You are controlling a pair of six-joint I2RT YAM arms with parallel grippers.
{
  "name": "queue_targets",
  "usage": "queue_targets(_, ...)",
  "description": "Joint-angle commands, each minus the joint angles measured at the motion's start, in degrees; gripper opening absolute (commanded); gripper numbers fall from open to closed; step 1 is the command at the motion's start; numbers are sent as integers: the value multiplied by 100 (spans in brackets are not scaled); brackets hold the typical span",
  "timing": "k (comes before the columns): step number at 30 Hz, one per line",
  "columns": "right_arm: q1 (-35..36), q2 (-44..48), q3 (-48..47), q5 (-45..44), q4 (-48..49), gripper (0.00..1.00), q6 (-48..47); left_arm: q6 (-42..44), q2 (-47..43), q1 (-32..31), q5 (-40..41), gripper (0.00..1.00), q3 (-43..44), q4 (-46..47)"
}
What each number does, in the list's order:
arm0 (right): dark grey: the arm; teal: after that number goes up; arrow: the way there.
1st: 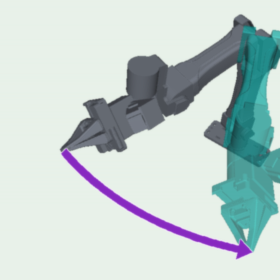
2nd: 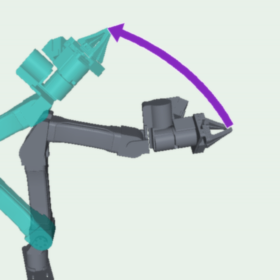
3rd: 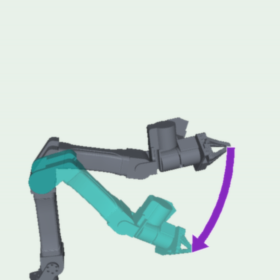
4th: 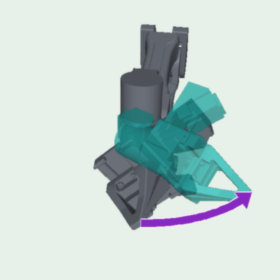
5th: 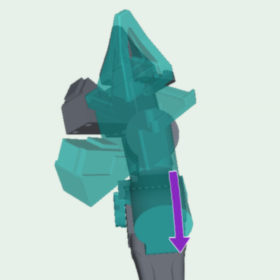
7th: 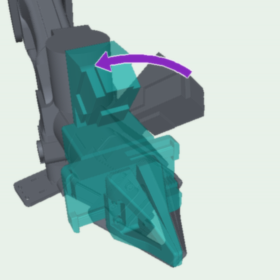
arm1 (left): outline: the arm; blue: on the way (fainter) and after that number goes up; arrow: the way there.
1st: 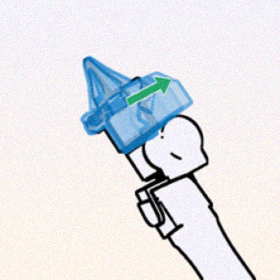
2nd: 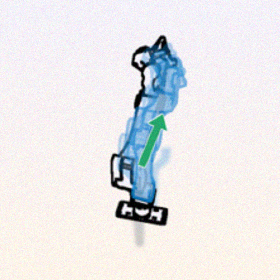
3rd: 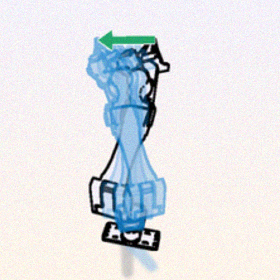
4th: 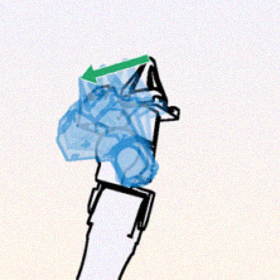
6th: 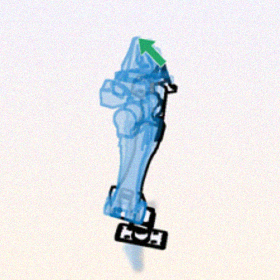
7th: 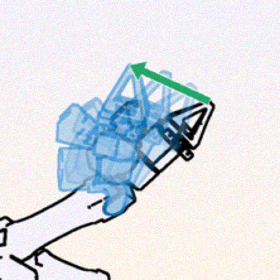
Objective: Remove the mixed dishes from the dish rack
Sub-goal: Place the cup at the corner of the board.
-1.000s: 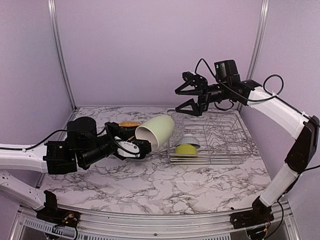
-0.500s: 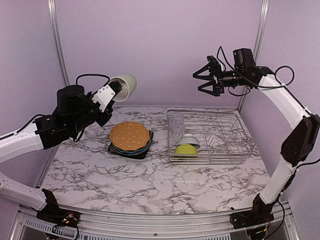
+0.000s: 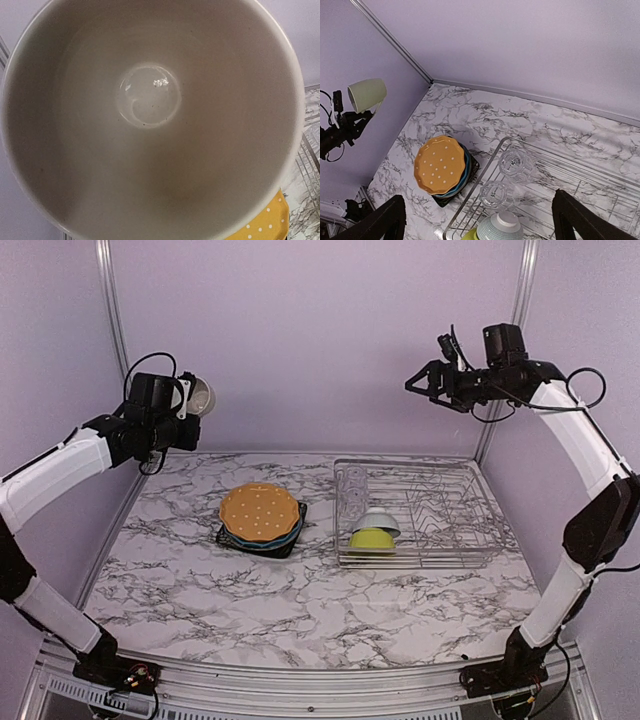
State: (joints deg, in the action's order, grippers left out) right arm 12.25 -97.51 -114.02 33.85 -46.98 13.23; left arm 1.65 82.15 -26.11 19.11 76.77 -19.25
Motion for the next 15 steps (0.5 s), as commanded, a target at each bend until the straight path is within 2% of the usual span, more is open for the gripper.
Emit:
queue_targets(1, -34, 191, 48, -1015, 323, 98, -368, -892, 603, 515, -714, 0, 746, -829)
queue_targets(7, -113, 386, 421, -1468, 774, 99, -423, -1193, 1569, 1096, -1222, 0, 1451, -1515)
queue_targets(15, -265, 254, 716, -760, 857, 98, -593, -1268, 2621, 1545, -1824, 0, 1948, -2062)
